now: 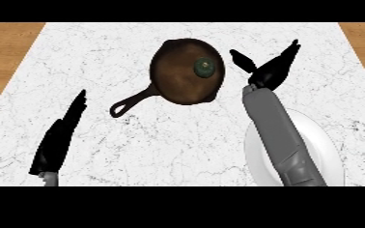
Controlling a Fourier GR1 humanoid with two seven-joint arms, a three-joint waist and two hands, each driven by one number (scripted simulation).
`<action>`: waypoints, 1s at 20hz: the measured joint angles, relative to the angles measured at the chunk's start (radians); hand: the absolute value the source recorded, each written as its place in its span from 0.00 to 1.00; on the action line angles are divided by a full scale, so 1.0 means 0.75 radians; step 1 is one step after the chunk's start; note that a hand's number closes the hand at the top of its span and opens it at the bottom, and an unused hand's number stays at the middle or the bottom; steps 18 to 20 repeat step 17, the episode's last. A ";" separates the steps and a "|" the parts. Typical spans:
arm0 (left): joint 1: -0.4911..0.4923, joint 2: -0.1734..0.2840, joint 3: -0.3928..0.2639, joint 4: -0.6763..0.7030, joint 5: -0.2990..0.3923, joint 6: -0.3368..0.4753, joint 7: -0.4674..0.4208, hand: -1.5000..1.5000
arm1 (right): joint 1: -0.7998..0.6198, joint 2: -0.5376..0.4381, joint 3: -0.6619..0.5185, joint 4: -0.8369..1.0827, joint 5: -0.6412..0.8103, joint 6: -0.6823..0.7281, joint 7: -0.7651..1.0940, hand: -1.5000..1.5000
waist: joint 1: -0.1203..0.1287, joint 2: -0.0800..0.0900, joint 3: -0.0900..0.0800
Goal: Pick the squash from the plate and place it in the pan
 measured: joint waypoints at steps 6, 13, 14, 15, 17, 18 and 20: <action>0.034 0.004 0.037 0.000 0.003 0.005 -0.008 0.50 | 0.355 0.002 0.180 -0.336 0.051 -0.021 0.014 0.00 | -0.051 -0.015 -0.002; 0.036 0.011 0.070 0.022 0.004 -0.002 -0.024 0.50 | 0.857 -0.019 0.314 -0.873 0.178 0.045 0.095 0.00 | -0.072 -0.017 -0.004; 0.061 0.013 0.068 -0.003 0.006 -0.009 -0.026 0.50 | 0.928 -0.029 0.324 -0.951 0.195 0.061 0.111 0.00 | -0.069 -0.016 -0.004; 0.045 0.011 0.070 0.002 0.007 -0.011 -0.019 0.50 | 1.005 -0.033 0.346 -1.031 0.210 0.074 0.117 0.00 | -0.069 -0.015 -0.004; 0.059 0.007 0.072 -0.007 0.008 -0.016 -0.028 0.50 | 1.148 -0.048 0.379 -1.185 0.233 0.105 0.136 0.00 | -0.064 -0.013 -0.003; 0.059 0.007 0.072 -0.007 0.008 -0.016 -0.028 0.50 | 1.148 -0.048 0.379 -1.185 0.233 0.105 0.136 0.00 | -0.064 -0.013 -0.003; 0.059 0.007 0.072 -0.007 0.008 -0.016 -0.028 0.50 | 1.148 -0.048 0.379 -1.185 0.233 0.105 0.136 0.00 | -0.064 -0.013 -0.003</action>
